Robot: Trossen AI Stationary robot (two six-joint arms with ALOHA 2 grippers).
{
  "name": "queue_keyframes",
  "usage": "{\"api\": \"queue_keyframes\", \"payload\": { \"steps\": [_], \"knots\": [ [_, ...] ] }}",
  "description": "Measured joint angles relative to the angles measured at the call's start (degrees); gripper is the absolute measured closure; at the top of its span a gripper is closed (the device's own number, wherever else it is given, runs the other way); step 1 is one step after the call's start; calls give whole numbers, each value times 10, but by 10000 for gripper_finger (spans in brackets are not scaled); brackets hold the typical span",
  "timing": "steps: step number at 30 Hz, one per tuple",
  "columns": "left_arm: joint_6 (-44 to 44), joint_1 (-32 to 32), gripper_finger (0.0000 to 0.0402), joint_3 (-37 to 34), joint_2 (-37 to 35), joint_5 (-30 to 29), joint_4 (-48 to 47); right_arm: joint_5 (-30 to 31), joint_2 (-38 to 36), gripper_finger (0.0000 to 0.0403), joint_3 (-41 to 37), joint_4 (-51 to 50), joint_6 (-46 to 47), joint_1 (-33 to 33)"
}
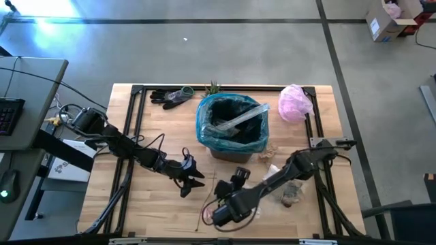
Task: Place trash/remove bag and relplace
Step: Put the white paper into the trash bin
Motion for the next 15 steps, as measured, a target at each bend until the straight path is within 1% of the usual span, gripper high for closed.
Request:
{"api": "queue_keyframes", "payload": {
  "steps": [3, 5, 7, 10, 13, 15],
  "knots": [
    [4, 0, 237, 0, 0, -2, 2, -3, 2, 254, -6, 1, 8, -14],
    [8, 0, 237, 0, 0, -6, 1, -10, -12, 254, -40, 2, 29, -23],
    [11, 0, 237, 0, 0, -8, 1, -22, -34, 254, -95, 0, 59, -33],
    [13, 0, 237, 0, 0, -9, 1, -48, -84, 254, -198, 12, 117, -39],
    [20, -1, 237, 0, 0, -9, 0, -71, -162, 254, -305, 65, 165, -36],
    [26, -1, 237, 0, 0, -9, 1, -71, -230, 254, -377, 138, 183, -29]
  ]
}}
